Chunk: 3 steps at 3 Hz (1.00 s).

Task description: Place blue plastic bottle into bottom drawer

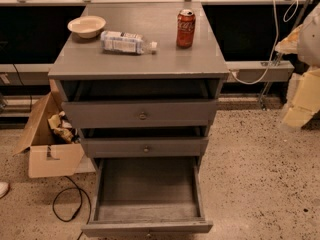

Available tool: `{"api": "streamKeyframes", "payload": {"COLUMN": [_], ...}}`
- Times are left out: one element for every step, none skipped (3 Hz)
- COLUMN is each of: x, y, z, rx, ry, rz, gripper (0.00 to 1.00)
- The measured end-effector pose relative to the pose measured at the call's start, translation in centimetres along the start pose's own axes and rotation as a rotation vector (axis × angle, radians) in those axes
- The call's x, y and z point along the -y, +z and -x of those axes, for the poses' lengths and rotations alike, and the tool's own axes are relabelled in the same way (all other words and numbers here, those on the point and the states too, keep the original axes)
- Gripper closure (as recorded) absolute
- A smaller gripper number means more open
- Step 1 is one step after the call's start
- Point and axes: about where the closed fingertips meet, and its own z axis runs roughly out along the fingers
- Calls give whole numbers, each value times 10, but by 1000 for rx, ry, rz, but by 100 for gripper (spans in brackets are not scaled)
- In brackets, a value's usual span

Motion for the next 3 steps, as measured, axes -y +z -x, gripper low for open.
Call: {"api": "streamKeyframes", "payload": {"x": [6,20,32], "y": [5,20,32], "z": [8,28,44], "rx": [12,48,89], "ry": [-1,-1,22], "rz": [-3,15,27], "gripper": [0,0,0]}}
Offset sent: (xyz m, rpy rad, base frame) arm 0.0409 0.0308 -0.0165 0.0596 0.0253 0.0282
